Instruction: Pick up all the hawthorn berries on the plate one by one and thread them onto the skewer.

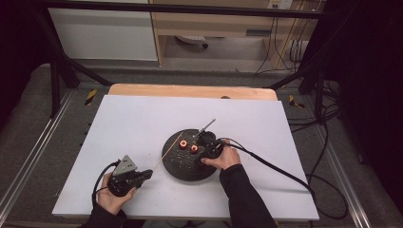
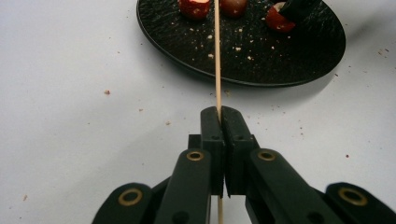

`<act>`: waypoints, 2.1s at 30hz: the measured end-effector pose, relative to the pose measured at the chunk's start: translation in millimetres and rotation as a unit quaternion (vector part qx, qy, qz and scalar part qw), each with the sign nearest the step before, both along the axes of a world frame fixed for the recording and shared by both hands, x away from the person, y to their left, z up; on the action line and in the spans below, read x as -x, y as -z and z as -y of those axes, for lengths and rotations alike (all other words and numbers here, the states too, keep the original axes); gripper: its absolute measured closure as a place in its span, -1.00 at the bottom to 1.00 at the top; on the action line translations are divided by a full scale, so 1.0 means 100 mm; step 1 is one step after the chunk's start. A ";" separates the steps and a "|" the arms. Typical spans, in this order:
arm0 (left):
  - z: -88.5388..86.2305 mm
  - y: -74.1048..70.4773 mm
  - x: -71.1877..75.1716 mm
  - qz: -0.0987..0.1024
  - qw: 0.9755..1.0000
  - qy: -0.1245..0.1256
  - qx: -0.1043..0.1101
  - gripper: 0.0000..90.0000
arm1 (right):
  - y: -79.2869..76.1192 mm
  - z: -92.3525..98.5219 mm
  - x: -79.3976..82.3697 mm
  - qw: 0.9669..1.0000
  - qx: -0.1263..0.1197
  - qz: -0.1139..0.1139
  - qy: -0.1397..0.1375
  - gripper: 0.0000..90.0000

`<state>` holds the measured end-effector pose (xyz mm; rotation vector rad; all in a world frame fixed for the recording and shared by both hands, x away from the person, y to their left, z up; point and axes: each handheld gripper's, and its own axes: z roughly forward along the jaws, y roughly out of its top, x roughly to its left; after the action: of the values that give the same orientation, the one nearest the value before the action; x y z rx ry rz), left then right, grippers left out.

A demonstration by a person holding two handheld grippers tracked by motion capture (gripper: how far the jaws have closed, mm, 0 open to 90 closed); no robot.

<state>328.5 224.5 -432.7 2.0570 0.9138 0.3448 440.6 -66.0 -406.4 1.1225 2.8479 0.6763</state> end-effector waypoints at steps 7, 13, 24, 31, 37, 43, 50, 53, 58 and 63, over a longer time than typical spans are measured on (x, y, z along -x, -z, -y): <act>0.00 0.00 0.00 0.000 1.000 0.000 -0.002 0.96 | 0.01 0.00 -0.03 1.000 0.002 -0.016 0.002 0.30; 0.00 0.00 0.00 0.000 1.000 0.001 -0.004 0.96 | 0.02 0.00 -0.05 1.000 0.005 -0.028 0.005 0.33; 0.01 0.00 0.00 0.002 1.000 0.003 -0.006 0.96 | 0.02 0.00 -0.06 0.999 0.006 -0.038 0.008 0.35; 0.01 -0.01 0.01 0.004 1.000 0.002 -0.005 0.96 | -0.04 0.02 -0.05 0.999 -0.010 -0.028 0.016 0.35; 0.01 -0.01 0.02 0.007 1.000 -0.001 -0.001 0.96 | -0.20 0.10 -0.01 0.998 -0.047 -0.007 0.034 0.35; 0.03 -0.01 0.03 0.009 1.000 -0.001 0.002 0.96 | -0.30 0.16 0.06 0.994 -0.093 0.021 0.050 0.36; 0.05 -0.02 0.05 0.013 1.000 -0.004 0.006 0.96 | -0.32 0.27 0.14 0.985 -0.151 0.050 0.072 0.36; 0.05 -0.02 0.05 0.012 1.000 -0.006 0.009 0.96 | -0.30 0.31 0.16 0.980 -0.172 0.058 0.083 0.36; 0.07 -0.02 0.06 0.014 1.000 -0.007 0.011 0.96 | -0.26 0.39 0.21 0.966 -0.224 0.073 0.109 0.36; 0.07 -0.02 0.07 0.014 1.000 -0.009 0.015 0.96 | -0.19 0.46 0.26 0.944 -0.287 0.086 0.136 0.36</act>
<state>321.7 217.0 -431.1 2.0124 0.9160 0.3665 414.3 -112.2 -387.9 1.3884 2.3360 1.5461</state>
